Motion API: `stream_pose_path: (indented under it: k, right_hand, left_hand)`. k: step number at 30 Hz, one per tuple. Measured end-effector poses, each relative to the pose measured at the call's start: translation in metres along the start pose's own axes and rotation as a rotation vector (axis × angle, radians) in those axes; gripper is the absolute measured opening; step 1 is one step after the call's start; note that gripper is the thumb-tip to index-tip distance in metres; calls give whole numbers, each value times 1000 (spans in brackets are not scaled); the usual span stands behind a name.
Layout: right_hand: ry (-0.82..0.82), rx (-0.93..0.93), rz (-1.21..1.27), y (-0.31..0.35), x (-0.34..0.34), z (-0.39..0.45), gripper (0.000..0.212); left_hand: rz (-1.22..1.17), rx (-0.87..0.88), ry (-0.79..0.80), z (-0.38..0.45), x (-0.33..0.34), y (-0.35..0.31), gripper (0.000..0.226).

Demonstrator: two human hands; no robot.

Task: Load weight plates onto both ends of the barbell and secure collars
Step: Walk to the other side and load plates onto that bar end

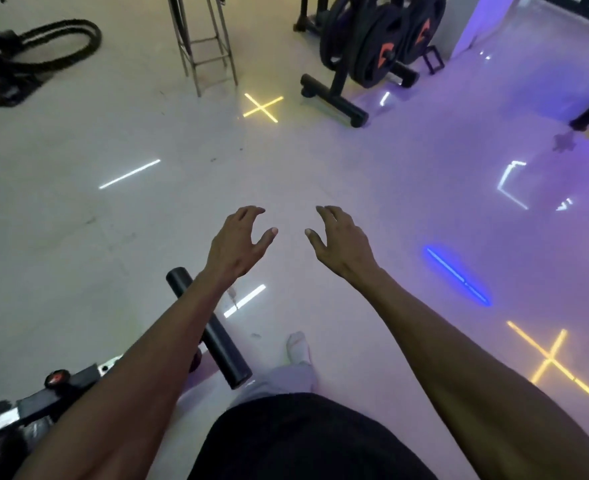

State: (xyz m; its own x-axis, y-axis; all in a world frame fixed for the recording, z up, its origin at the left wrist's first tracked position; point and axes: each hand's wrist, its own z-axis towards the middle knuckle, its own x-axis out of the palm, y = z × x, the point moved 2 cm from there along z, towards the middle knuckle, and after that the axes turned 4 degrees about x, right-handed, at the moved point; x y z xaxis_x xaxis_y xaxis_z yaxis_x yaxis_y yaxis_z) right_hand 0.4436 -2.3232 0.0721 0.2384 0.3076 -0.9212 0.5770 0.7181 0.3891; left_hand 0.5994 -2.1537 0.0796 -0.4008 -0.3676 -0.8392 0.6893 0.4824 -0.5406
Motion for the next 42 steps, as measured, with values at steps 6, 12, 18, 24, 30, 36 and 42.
stream_pose_path:
  k: [6,12,18,24,30,36,42]
  right_hand:
    - [20,-117,10,41,-8,184,58]
    - [34,-287,31,103,23,354,58]
    - [97,-462,72,205,57,542,57]
    - [192,-636,85,338,92,687,57]
    - [276,-803,89,481,160,790,58]
    - [311,-942,71,642,232,873,61]
    - [375,-1080,47,809,290,929,63]
  left_hand:
    - [3,-111,-97,145,-52,60,53]
    - [24,-222,-193,256,-94,147,53]
    - [49,-392,-288,368,-159,260,52]
    - [54,-594,-405,437,-241,364,54]
    - [61,-730,-522,479,-306,495,55]
    - [75,-854,-597,498,-387,632,57]
    - [108,-964,-621,500,-479,754,61]
